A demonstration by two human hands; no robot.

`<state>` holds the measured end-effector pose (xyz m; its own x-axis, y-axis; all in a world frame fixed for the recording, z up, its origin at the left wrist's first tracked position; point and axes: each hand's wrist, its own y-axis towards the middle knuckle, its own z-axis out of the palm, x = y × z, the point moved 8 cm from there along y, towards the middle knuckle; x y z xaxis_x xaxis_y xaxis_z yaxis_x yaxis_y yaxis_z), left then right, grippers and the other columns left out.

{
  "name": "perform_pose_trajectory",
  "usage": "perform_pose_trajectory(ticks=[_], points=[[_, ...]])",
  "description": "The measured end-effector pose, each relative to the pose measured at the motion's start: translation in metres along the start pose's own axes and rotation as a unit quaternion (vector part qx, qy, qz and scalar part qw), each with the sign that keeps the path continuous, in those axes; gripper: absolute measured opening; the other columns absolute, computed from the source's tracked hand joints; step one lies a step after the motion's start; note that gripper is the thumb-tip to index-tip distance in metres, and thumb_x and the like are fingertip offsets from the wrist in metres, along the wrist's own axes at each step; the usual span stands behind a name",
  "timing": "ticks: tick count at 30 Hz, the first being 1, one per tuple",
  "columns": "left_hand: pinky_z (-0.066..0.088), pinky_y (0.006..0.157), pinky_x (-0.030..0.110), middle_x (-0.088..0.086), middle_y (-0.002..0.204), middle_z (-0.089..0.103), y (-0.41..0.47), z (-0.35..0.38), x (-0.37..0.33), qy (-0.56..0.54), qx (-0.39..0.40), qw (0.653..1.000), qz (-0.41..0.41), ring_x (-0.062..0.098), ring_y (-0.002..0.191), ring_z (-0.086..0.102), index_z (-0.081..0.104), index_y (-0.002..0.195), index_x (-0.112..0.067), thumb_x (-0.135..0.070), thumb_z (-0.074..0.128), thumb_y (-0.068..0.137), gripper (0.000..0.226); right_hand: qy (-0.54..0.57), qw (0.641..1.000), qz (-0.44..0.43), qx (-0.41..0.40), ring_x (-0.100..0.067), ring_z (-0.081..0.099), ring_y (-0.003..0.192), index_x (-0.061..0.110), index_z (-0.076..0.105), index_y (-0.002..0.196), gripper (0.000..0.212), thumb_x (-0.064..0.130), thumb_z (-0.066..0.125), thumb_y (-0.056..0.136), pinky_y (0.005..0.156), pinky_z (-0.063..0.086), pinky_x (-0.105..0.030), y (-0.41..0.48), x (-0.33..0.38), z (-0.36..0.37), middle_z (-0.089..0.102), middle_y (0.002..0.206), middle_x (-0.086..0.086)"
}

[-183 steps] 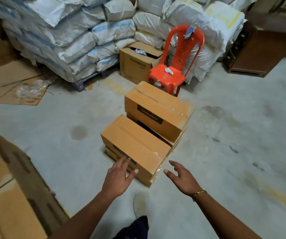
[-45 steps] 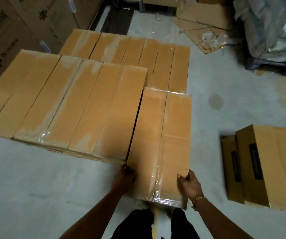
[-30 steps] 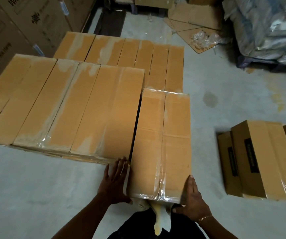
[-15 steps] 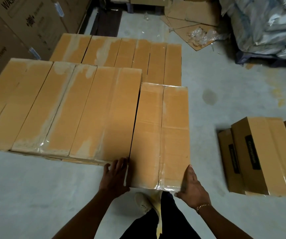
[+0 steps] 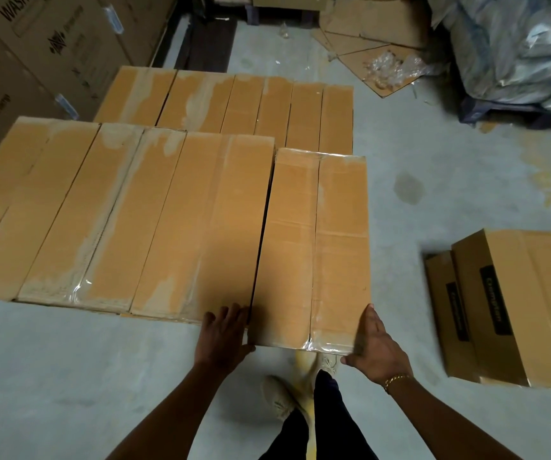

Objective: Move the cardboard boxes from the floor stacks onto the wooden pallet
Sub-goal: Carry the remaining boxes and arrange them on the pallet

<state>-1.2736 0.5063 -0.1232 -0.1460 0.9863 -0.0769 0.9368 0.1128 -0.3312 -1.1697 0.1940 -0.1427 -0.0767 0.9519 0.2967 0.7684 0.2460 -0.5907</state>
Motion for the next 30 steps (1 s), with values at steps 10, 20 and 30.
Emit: perform_pose_trajectory(ticks=[10, 20, 30], points=[[0.049, 0.067, 0.039, 0.001, 0.099, 0.062, 0.008, -0.004, 0.001, -0.016, -0.048, 0.999, 0.0, 0.026, 0.082, 0.061, 0.068, 0.105, -0.017, -0.053, 0.092, 0.059, 0.063, 0.007, 1.0, -0.014, -0.005, -0.03, 0.056, 0.129, 0.02, -0.011, 0.16, 0.142, 0.055, 0.087, 0.065, 0.091, 0.055, -0.046, 0.017, 0.003, -0.007, 0.008, 0.171, 0.005], [0.046, 0.105, 0.053, 0.008, 0.162, 0.037, 0.009, 0.004, 0.011, -0.036, -0.027, 0.998, 0.032, 0.033, 0.142, 0.045, 0.041, 0.155, -0.01, -0.053, 0.089, 0.066, 0.109, 0.052, 0.999, 0.015, 0.007, -0.035, 0.055, 0.131, 0.018, -0.015, 0.161, 0.135, 0.043, 0.087, 0.074, 0.099, 0.051, -0.048, 0.01, -0.004, 0.005, 0.026, 0.166, -0.004], [0.052, 0.096, 0.052, 0.006, 0.153, 0.048, 0.016, 0.002, 0.005, -0.059, -0.019, 0.998, 0.018, 0.033, 0.136, 0.051, 0.055, 0.145, -0.011, -0.033, 0.091, 0.07, 0.086, 0.057, 0.998, 0.008, 0.001, -0.037, 0.052, 0.133, 0.016, -0.011, 0.161, 0.132, 0.043, 0.086, 0.076, 0.102, 0.049, -0.047, 0.019, -0.001, -0.003, 0.032, 0.163, -0.008]])
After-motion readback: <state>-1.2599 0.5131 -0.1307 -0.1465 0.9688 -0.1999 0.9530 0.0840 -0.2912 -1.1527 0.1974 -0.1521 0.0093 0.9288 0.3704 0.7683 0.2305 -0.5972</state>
